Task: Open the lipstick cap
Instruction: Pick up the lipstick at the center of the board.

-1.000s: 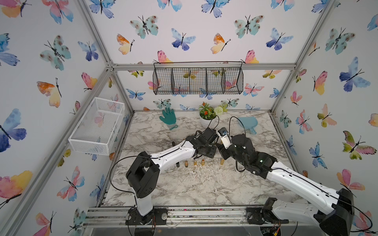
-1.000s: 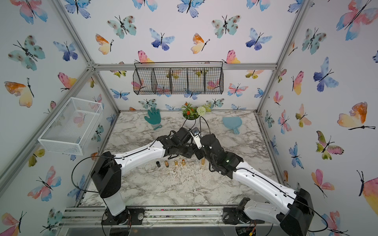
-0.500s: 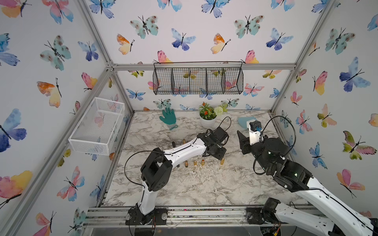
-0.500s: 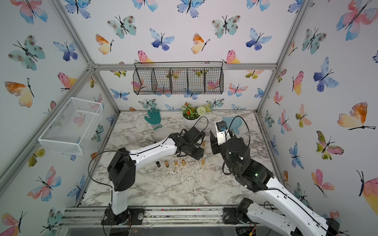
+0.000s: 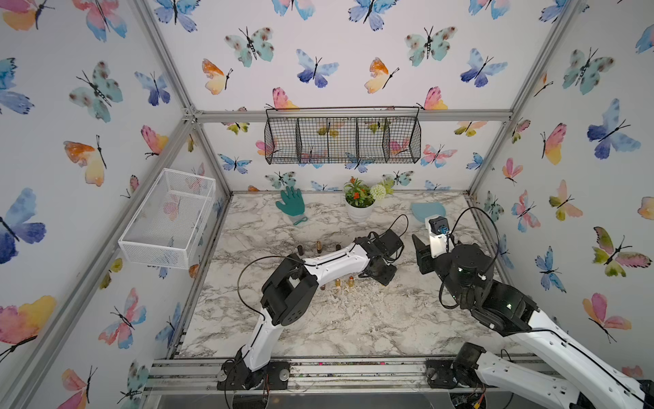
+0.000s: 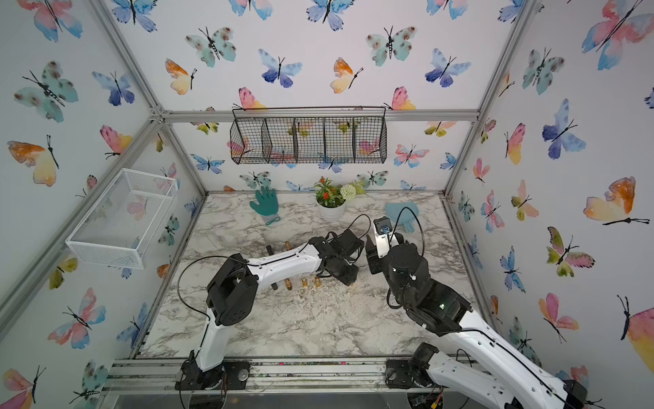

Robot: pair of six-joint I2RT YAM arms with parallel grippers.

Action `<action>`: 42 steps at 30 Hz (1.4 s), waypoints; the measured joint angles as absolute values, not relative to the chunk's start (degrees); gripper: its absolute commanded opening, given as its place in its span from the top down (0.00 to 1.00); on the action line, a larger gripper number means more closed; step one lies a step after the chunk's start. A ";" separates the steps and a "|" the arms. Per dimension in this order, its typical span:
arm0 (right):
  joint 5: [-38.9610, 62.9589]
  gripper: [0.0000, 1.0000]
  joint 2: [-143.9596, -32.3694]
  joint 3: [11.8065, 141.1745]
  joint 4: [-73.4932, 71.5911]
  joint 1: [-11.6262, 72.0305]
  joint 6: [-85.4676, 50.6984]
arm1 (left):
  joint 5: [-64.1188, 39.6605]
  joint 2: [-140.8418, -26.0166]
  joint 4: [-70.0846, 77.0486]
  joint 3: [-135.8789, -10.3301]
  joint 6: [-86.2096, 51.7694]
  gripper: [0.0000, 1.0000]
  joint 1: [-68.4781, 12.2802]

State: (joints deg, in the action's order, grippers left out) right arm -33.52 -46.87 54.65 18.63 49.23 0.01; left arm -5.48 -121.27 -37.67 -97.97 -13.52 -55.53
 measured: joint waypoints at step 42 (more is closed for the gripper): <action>-13.30 0.51 -60.10 47.27 15.66 49.19 -0.78 | -22.46 -100.51 -42.48 -95.15 -14.55 1.00 -39.79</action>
State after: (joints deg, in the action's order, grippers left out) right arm -13.30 -60.10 47.27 15.66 49.19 -0.78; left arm -22.46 -100.51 -42.48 -95.15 -14.55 -39.79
